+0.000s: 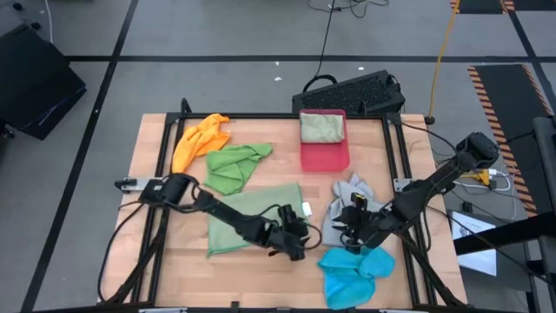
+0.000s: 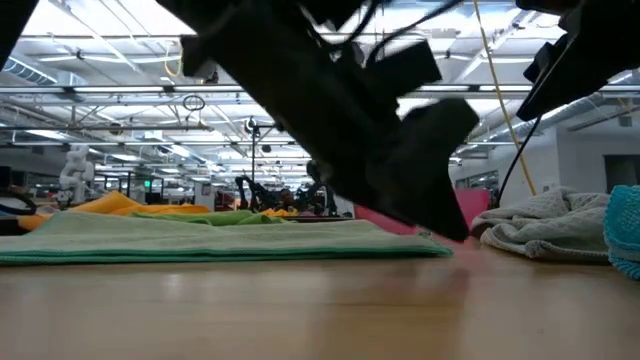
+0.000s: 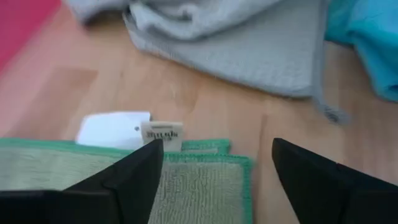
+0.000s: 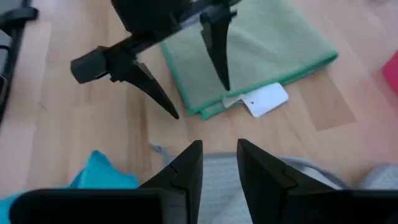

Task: Fold microfiber towels
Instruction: Fold the light green microfiber cloth

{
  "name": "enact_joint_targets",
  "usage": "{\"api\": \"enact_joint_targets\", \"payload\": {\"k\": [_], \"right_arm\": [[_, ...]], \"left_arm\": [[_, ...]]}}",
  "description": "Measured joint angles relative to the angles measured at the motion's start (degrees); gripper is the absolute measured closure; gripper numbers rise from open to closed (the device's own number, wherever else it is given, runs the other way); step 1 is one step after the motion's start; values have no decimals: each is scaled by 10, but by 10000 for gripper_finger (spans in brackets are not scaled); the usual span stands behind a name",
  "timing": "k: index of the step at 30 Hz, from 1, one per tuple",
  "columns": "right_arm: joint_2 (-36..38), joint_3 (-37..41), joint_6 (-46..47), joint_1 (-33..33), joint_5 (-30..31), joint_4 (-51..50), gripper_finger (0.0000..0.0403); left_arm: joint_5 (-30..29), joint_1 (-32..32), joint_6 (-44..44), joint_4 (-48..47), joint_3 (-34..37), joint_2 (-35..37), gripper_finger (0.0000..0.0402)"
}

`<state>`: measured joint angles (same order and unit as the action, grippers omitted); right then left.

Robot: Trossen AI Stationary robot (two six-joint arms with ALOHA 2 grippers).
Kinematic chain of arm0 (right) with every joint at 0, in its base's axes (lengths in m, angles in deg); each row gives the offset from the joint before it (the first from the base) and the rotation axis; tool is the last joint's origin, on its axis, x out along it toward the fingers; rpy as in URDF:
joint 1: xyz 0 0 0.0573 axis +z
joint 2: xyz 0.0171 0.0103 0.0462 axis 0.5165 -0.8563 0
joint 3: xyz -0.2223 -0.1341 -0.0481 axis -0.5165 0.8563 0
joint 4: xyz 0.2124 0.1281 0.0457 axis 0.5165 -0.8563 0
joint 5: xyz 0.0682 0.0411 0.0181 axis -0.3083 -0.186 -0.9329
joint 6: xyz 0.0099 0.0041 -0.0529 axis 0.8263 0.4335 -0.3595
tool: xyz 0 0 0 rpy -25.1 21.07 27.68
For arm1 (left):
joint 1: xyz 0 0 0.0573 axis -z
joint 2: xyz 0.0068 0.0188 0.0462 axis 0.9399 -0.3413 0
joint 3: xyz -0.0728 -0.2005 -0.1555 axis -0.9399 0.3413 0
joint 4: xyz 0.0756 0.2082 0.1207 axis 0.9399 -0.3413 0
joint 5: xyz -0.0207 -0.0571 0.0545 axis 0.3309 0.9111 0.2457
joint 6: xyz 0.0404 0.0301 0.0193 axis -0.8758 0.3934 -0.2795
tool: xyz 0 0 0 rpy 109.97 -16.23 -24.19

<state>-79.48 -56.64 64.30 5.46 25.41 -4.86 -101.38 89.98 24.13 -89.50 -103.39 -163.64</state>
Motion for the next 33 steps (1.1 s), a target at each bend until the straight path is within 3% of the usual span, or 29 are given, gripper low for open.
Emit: {"api": "enact_joint_targets", "payload": {"k": [8,17,25,29,33], "right_arm": [[0,0,-46,0,10,1,309],[1,44,-50,-1,32,82,309],[0,146,-40,-1,26,267,309],[-20,170,-117,-8,18,383,295],[-78,163,-186,-34,-32,483,261]], "left_arm": [[61,-37,24,-1,-2,-15,183],[82,-37,-4,-60,-3,-13,381],[133,29,-38,-73,2,27,390],[135,66,-58,-73,2,38,391],[119,97,-65,-84,2,38,384]]}}
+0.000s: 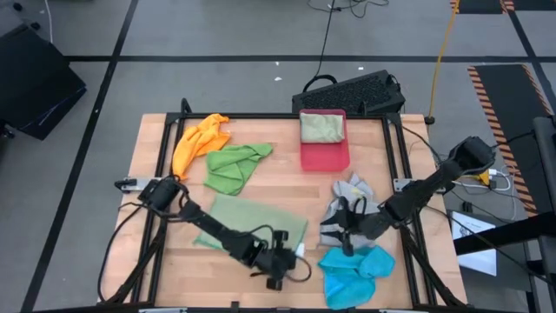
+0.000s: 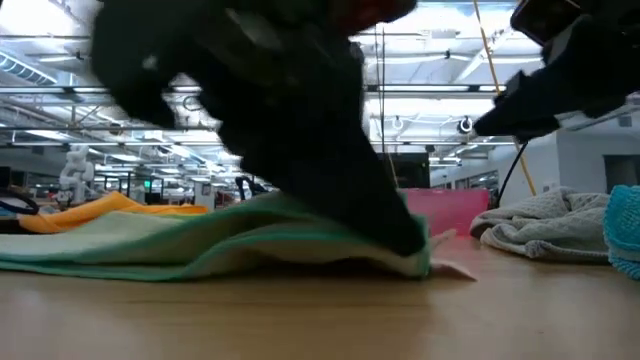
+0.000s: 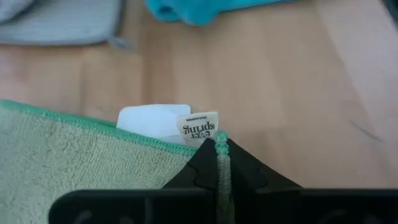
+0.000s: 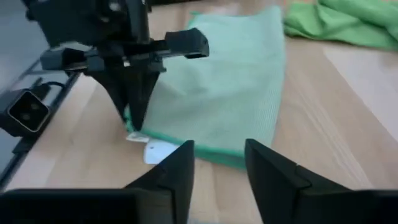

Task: Fold microfiber towels
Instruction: Fold the light green microfiber cloth

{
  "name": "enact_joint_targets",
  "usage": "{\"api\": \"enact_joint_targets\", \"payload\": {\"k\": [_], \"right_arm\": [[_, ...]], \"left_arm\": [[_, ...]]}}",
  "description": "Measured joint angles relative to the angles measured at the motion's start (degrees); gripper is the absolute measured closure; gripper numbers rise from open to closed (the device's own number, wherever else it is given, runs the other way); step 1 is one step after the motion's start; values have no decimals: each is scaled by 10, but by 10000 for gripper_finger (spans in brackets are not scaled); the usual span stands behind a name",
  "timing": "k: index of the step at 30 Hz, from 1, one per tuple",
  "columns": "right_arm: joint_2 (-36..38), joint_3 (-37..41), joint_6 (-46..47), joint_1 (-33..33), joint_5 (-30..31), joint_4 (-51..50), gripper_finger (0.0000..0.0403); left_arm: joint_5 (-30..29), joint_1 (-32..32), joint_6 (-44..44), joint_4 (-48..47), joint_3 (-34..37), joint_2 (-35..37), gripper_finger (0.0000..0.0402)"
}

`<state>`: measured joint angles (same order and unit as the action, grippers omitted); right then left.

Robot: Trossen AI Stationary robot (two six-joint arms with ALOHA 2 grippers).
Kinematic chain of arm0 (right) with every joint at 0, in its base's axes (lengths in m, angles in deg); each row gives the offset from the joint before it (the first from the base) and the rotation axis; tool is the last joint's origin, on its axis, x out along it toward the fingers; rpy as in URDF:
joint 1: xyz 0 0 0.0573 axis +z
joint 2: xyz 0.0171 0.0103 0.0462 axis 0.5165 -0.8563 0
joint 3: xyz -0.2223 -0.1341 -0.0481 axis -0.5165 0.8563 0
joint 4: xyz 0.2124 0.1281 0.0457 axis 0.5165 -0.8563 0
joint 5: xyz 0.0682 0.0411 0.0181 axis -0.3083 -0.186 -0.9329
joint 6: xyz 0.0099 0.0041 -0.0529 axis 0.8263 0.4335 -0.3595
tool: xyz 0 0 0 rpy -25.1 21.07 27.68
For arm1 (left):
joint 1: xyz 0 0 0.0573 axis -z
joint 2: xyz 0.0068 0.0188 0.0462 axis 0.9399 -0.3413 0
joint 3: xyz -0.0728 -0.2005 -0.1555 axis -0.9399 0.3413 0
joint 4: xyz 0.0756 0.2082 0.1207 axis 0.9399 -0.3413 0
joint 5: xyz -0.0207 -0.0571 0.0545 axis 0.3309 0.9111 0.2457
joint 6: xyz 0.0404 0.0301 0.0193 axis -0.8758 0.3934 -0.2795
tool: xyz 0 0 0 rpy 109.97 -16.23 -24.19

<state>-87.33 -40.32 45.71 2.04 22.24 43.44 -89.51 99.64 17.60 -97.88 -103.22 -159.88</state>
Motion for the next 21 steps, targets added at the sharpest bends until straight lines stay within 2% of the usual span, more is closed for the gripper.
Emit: {"api": "enact_joint_targets", "payload": {"k": [3,8,12,16,21], "right_arm": [[-62,-25,-68,-12,-32,20,229],[-152,-82,-165,-26,-69,19,171],[-207,-135,-239,-36,-89,-7,130],[-251,-179,-293,-51,-91,-52,119],[-279,-206,-358,-54,-91,-79,131]], "left_arm": [[-30,19,-20,-8,0,11,391],[-74,42,-3,-46,0,39,390],[-101,58,-2,-74,0,59,387],[-111,71,4,-112,0,65,394],[-145,81,45,-134,-1,78,387]]}}
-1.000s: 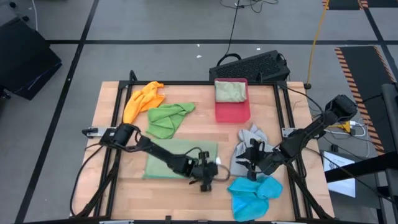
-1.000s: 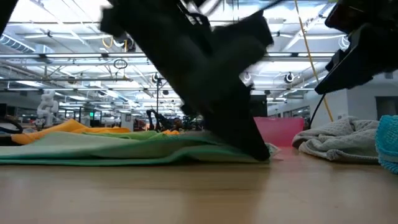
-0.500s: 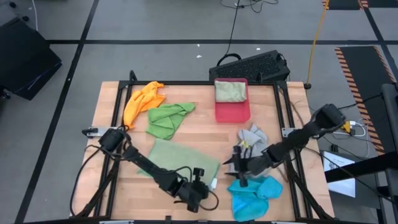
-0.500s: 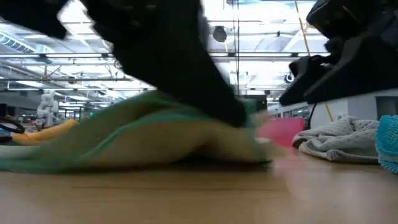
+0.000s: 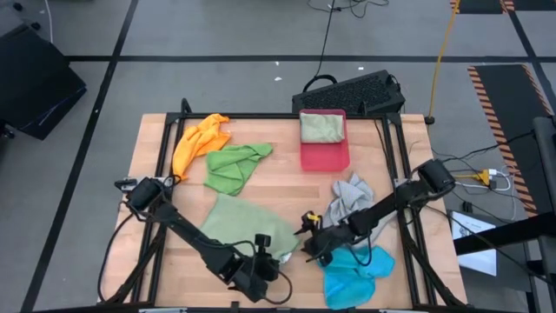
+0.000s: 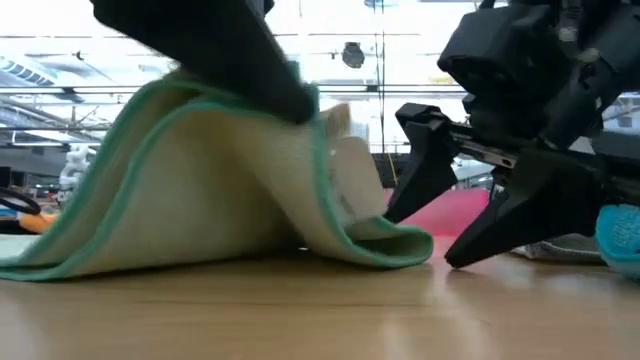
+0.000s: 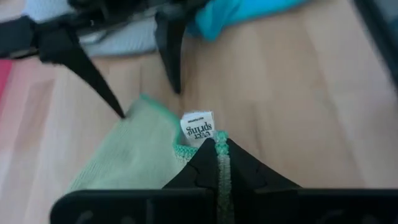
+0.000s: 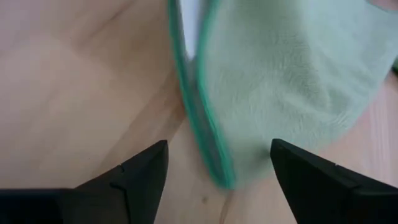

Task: Fold microfiber towels
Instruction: Fold the light green microfiber cloth

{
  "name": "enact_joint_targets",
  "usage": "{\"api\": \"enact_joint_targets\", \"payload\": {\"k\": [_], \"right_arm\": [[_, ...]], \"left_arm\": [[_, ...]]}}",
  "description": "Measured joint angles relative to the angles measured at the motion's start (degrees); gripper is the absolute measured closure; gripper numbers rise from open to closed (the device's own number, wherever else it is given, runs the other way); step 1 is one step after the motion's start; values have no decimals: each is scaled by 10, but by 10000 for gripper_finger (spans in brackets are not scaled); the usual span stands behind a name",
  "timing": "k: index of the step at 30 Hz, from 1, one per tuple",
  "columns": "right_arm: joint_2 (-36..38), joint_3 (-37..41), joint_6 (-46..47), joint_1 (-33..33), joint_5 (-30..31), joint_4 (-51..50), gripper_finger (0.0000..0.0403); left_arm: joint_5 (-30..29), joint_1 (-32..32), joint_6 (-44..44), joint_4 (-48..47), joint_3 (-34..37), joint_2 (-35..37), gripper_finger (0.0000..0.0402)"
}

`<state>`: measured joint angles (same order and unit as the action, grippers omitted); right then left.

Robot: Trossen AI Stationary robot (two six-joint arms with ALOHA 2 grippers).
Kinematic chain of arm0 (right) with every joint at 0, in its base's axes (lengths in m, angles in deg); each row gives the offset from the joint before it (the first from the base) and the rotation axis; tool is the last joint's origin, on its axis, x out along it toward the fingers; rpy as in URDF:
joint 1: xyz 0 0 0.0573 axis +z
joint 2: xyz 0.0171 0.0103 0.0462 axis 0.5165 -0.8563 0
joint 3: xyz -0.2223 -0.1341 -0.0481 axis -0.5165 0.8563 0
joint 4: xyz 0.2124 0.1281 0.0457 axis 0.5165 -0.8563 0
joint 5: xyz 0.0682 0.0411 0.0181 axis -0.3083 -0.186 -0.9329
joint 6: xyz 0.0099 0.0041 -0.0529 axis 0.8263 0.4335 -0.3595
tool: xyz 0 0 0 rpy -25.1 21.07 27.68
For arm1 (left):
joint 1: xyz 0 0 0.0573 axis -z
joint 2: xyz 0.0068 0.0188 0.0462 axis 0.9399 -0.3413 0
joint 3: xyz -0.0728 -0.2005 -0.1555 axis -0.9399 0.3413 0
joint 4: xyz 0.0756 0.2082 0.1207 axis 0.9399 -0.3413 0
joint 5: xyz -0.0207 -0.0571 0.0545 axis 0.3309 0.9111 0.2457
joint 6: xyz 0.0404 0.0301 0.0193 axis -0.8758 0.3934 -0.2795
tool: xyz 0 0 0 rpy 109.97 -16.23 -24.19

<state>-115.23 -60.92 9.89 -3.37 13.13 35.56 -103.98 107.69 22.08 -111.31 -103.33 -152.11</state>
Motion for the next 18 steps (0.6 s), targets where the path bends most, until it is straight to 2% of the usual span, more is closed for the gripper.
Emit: {"api": "enact_joint_targets", "payload": {"k": [7,18], "right_arm": [[-10,-3,-51,2,15,3,178],[-27,-3,-106,-11,15,16,314]], "left_arm": [[-23,10,14,-20,0,7,394],[-28,11,27,-23,0,7,392]]}}
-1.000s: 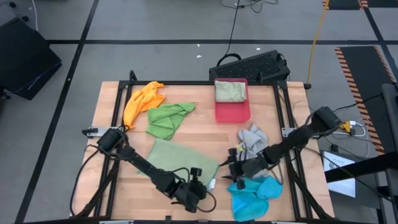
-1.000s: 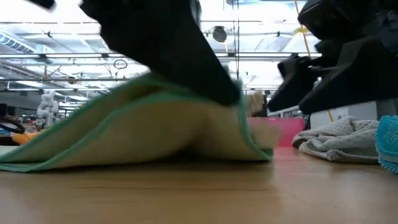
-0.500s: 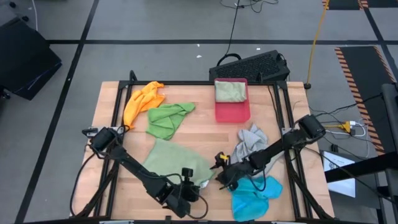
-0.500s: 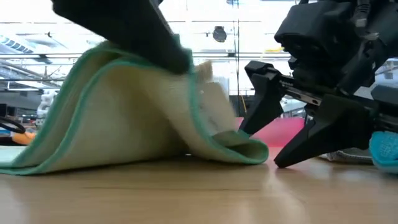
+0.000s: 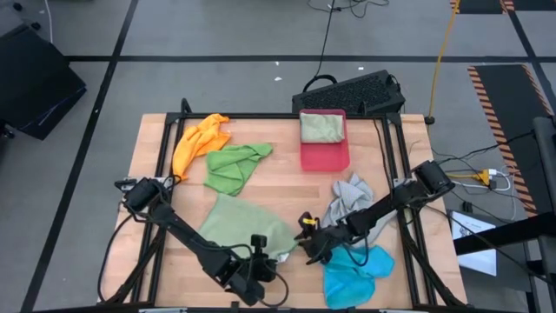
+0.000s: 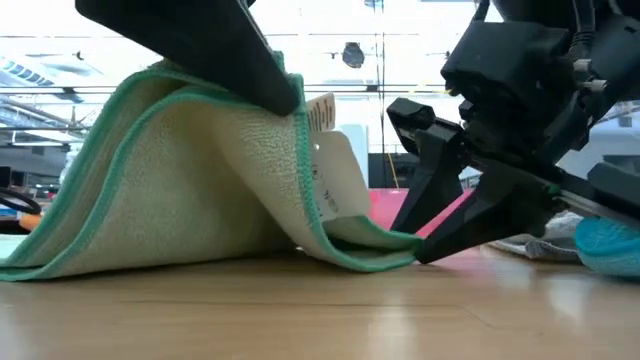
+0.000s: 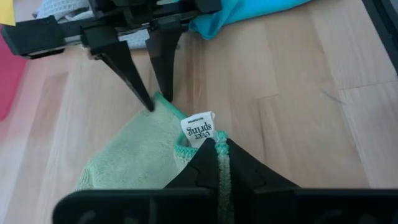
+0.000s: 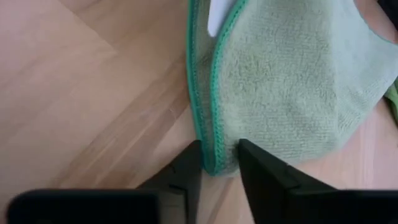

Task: Fold microfiber towels
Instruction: Fold the light green microfiber cloth

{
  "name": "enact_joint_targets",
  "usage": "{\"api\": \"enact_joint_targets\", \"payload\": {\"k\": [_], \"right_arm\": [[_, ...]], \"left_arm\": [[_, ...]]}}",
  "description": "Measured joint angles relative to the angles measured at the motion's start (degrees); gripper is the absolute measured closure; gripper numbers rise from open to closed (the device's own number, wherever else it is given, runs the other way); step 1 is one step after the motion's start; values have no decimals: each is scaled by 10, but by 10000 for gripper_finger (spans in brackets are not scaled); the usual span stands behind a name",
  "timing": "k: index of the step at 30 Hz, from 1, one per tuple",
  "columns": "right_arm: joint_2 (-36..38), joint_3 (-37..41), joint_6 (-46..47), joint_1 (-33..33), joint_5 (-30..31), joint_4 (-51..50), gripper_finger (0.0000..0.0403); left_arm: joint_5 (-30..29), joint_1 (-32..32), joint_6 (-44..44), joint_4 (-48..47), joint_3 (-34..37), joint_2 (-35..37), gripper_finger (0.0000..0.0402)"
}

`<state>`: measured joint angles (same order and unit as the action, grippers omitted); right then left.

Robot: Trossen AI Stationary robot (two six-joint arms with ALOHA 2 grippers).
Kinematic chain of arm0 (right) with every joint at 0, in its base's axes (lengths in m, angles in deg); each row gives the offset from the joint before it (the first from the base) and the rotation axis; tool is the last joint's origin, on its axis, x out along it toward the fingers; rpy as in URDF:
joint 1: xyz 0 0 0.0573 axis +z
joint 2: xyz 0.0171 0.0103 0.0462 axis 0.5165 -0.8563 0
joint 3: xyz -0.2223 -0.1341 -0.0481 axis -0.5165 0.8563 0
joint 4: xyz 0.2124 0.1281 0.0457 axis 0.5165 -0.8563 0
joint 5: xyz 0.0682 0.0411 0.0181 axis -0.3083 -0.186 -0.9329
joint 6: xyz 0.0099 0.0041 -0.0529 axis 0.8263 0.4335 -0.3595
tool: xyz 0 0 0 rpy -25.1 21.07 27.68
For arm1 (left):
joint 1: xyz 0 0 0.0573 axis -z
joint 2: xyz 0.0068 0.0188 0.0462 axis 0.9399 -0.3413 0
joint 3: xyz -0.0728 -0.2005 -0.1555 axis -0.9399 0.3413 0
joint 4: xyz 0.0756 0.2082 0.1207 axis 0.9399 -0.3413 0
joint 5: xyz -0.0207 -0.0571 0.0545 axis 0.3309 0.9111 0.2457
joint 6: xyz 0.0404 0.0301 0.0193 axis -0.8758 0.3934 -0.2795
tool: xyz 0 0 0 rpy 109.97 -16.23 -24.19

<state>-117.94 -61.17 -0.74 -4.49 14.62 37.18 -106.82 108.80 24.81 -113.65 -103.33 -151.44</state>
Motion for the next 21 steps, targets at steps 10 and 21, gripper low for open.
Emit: {"api": "enact_joint_targets", "payload": {"k": [10,21], "right_arm": [[-8,0,22,0,0,-1,397],[141,2,235,1,-134,-97,398]], "left_arm": [[-5,0,4,0,0,0,395],[-28,-2,-33,20,-1,21,394]]}}
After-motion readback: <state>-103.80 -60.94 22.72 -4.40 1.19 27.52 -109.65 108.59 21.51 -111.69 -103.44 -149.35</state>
